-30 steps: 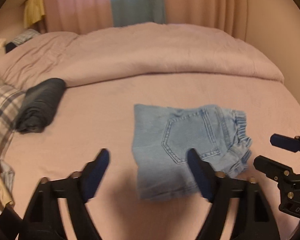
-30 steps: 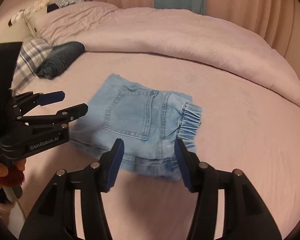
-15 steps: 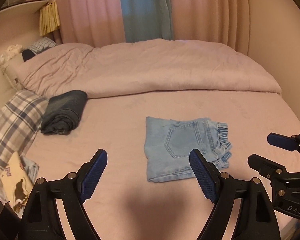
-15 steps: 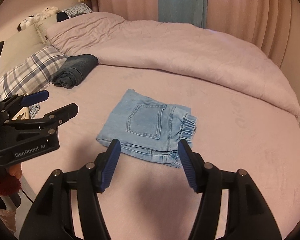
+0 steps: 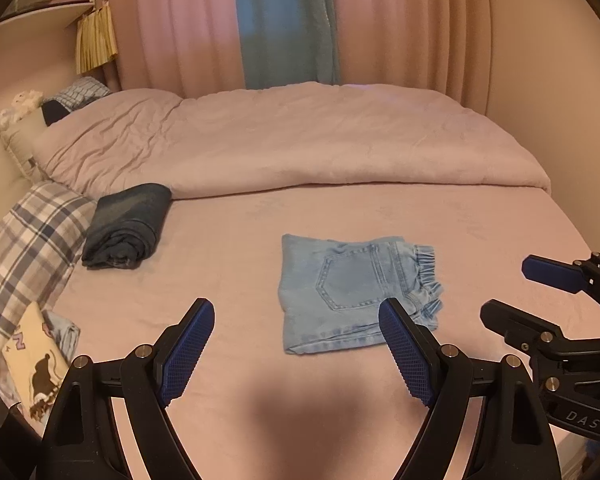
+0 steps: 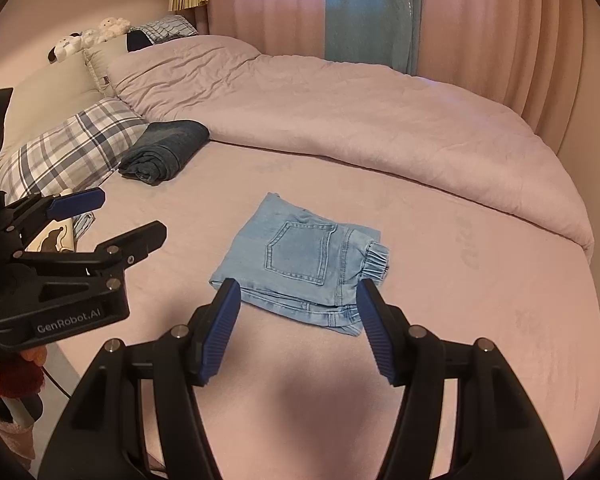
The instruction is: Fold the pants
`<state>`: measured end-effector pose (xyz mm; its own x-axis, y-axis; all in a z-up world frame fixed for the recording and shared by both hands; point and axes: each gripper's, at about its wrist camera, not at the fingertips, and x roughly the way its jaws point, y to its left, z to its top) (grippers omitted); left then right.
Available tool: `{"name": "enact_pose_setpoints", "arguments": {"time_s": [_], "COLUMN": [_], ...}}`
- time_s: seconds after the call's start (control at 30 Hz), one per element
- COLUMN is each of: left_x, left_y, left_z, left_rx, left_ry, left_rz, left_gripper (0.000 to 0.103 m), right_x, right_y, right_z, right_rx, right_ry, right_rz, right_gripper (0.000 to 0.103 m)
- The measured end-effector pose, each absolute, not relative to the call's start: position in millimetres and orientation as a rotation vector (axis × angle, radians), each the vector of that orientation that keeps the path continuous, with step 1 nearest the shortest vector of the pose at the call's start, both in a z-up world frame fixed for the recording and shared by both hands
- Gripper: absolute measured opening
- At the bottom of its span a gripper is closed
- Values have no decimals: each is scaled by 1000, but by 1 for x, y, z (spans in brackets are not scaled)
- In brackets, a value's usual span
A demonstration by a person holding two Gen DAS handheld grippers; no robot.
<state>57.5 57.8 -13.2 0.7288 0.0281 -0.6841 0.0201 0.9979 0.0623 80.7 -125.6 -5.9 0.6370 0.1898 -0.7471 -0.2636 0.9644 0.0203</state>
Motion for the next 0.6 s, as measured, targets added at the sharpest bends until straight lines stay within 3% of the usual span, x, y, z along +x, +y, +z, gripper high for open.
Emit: {"name": "enact_pose_setpoints", "arguments": {"time_s": [0.6], "left_x": [51], "left_y": [55], "left_z": [-5], "left_rx": [58], "left_ry": [740], "left_rz": [-13], "left_gripper": [84], "right_x": [79], "right_y": [-123], "right_z": [0], "right_rx": [-99], "right_ry": [832], "right_rz": [262], "right_gripper": [61]}}
